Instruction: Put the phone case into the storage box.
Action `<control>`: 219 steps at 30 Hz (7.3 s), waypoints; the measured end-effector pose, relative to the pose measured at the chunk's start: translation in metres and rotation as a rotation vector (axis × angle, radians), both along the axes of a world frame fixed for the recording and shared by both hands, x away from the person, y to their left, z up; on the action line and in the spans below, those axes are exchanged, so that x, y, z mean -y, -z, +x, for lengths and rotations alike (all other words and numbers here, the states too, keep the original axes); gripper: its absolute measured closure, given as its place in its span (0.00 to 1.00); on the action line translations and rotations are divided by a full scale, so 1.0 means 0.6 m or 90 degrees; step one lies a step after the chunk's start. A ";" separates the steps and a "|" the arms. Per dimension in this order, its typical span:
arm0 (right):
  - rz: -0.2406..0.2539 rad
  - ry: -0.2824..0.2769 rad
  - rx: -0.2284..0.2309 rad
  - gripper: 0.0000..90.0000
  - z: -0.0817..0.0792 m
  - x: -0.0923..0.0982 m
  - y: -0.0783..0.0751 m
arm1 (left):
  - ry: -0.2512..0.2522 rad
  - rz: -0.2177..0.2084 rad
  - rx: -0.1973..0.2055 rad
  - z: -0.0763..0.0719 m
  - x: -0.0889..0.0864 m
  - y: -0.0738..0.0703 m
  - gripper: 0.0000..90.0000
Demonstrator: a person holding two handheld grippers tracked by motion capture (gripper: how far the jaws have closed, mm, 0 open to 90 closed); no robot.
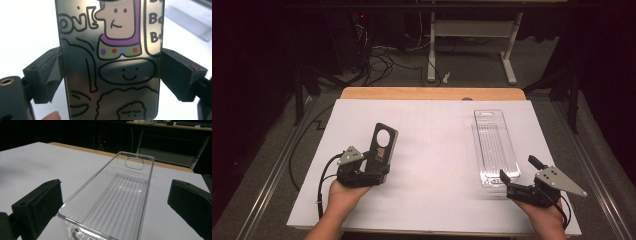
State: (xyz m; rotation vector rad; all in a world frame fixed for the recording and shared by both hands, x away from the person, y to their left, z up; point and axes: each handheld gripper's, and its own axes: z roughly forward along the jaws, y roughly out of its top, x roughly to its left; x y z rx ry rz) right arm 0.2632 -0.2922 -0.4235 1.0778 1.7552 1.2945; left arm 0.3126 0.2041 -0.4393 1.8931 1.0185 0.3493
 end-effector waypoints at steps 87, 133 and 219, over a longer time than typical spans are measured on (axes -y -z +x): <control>0.035 -0.058 0.001 0.00 0.065 -0.077 -0.053 | 0.193 -0.059 0.048 -0.013 0.012 -0.022 0.14; 0.044 -0.230 -0.014 0.00 0.036 -0.169 -0.055 | 0.309 -0.058 0.049 -0.023 0.033 -0.023 0.14; 0.106 -0.497 -0.056 0.01 0.042 -0.243 -0.056 | 0.469 -0.071 0.034 -0.031 0.048 -0.021 0.14</control>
